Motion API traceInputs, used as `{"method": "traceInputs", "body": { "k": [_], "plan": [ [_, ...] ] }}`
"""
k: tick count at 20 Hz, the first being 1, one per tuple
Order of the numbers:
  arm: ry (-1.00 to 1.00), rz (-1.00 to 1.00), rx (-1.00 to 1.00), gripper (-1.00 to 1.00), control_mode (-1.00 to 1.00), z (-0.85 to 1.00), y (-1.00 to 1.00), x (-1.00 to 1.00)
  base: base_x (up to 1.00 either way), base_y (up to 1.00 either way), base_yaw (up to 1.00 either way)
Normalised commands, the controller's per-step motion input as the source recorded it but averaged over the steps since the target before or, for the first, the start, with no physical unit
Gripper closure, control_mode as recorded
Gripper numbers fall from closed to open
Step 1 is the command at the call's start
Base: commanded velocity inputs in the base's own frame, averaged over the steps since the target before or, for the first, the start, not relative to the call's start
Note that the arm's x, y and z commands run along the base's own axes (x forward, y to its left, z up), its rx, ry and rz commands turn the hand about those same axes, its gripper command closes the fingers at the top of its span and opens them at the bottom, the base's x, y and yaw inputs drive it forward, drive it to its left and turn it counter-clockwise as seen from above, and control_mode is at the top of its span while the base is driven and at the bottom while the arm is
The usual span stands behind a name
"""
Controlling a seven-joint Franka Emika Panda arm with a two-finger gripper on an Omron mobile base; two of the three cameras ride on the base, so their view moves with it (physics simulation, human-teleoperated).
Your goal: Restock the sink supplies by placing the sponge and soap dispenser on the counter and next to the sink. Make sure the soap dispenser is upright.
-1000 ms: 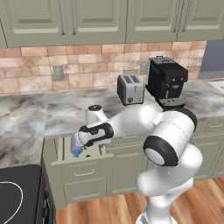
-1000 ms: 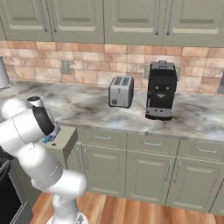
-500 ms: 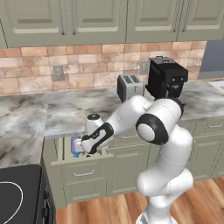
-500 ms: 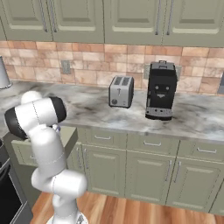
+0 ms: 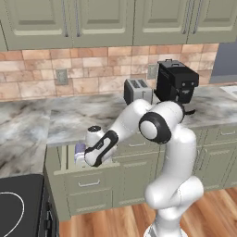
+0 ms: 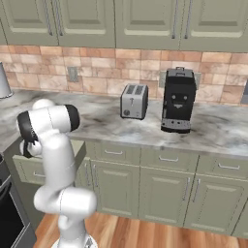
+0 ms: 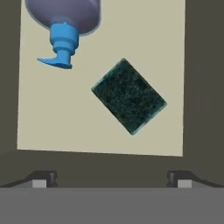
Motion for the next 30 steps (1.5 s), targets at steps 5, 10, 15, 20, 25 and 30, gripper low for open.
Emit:
{"method": "traceInputs", "body": {
  "k": [5, 10, 15, 20, 25, 30],
  "plan": [
    [0.07, 0.00, 0.00, -1.00, -1.00, -0.14, 0.01, -0.21, 0.00, 0.00, 0.00],
    [0.01, -0.01, 0.00, -1.00, -1.00, 0.00, -0.10, -0.90, 0.00, 0.00, 0.00],
    [0.00, 0.00, 0.05, -1.00, -1.00, -0.04, -0.38, -1.00, 0.00, 0.00, 0.00],
    [0.00, 0.00, 0.12, -1.00, -1.00, -0.06, -0.61, -1.00, 0.00, 0.00, 0.00],
    [-0.01, 0.00, 0.05, -1.00, -1.00, 0.40, -0.39, -0.74, 0.00, 0.00, 0.00],
    [0.16, 0.00, -0.02, -1.00, -1.00, 0.95, 0.15, 0.40, 0.00, 0.00, 0.00]
  ]
}}
